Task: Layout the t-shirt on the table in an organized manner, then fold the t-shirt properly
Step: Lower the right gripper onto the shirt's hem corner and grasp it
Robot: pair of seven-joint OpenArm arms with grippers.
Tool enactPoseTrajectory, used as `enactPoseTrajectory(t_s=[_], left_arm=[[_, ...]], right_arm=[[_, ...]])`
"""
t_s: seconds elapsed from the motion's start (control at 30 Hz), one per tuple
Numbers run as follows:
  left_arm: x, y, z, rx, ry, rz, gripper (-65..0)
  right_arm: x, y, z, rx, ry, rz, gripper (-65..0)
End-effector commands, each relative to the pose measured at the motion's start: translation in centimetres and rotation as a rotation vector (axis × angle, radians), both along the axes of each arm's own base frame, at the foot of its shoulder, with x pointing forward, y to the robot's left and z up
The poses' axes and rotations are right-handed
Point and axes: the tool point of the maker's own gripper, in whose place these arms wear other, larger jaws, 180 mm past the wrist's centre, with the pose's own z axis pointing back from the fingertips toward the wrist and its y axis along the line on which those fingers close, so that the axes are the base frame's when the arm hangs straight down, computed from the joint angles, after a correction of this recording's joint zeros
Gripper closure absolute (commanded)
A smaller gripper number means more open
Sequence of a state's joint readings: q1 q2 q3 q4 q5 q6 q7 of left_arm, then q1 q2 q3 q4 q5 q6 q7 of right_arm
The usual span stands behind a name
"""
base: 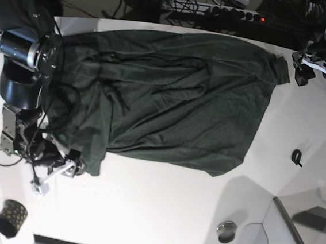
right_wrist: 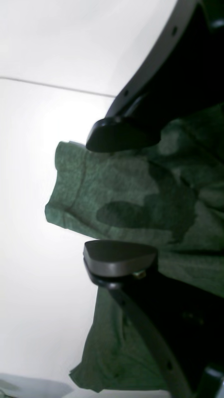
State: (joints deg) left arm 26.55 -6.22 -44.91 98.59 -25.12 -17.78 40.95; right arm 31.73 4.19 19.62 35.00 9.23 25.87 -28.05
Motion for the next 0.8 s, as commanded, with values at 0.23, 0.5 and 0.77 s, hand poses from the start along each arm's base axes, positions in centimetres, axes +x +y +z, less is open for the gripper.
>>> enactPoseTrajectory(t_s=[0.23, 0.5, 0.77], left_arm=[[0.5, 0.7, 1.1, 0.03, -0.033, -0.003, -51.5], [0.8, 0.7, 1.2, 0.029, -0.04, -0.003, -51.5], [0.8, 0.7, 1.2, 0.029, -0.041, -0.003, -51.5]], right_arm=[[2.2, -2.4, 1.3, -0.007, -0.08, -0.105, -39.9], [1.7, -1.5, 0.7, 0.005, -0.068, -0.1, -34.4], [1.8, 0.0, 0.6, 0.023, -0.066, -0.087, -34.4]])
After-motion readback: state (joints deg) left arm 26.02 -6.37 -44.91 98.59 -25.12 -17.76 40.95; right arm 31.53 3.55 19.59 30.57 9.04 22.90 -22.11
